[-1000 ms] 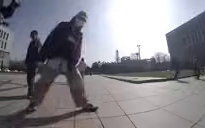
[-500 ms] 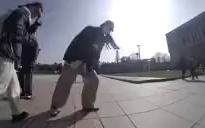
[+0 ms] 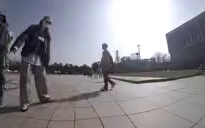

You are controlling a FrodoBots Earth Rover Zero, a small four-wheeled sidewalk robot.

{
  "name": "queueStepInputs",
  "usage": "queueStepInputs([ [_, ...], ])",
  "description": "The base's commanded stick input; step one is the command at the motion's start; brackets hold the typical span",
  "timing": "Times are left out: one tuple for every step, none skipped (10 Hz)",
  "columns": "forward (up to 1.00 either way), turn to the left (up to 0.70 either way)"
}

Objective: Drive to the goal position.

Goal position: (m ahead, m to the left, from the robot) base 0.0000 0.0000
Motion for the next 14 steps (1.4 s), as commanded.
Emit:
queueStepInputs([
  [0.00,0.00],
  [0.03,0.00],
  [0.06,0.00],
  [0.09,0.00],
  [0.12,0.00],
  [0.15,0.00],
  [0.18,0.00],
  [0.21,0.00],
  [0.24,0.00],
  [0.27,0.00],
  [0.30,0.00],
  [0.35,0.00],
  [0.41,0.00],
  [0.47,0.00],
])
